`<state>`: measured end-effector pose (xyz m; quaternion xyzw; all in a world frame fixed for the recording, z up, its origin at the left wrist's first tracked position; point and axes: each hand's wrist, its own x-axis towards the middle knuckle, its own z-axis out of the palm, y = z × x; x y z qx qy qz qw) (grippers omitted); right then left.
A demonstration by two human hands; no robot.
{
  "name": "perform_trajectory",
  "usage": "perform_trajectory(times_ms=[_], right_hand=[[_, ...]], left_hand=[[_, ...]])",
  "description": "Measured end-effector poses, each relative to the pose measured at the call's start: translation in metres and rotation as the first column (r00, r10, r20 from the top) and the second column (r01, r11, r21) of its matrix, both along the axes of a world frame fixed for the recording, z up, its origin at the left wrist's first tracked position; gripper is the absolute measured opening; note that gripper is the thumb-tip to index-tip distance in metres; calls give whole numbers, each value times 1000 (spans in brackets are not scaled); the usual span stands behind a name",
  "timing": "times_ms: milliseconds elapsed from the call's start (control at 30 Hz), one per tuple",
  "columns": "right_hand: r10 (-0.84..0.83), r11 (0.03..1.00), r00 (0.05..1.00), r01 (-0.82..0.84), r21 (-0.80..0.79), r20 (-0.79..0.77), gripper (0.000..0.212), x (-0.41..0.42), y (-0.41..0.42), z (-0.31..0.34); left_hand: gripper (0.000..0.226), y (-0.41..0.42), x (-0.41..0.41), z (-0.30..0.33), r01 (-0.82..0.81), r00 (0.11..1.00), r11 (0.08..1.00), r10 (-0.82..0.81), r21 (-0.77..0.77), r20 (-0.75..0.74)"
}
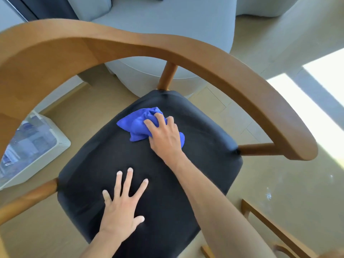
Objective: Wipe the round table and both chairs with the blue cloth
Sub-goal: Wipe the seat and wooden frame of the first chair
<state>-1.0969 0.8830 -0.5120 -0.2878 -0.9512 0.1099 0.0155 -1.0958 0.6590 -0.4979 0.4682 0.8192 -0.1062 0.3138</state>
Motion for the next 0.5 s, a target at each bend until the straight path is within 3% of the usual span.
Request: perform_trajectory(times_ms=[233,400,500], right_hand=[[-380,925,925,380,8,13,37,104,69,7],[-725,684,687,727,-62,60,40,133,84,3],[-780,619,622,783,-59,75,40,106,81,4]], left_hand=[[132,0,-2,4,-47,998,999,48,-20,33],[107,4,2,8,-34,998,998,37,-62,42],[101,8,1,11,-31,996,996,38,-84,75]])
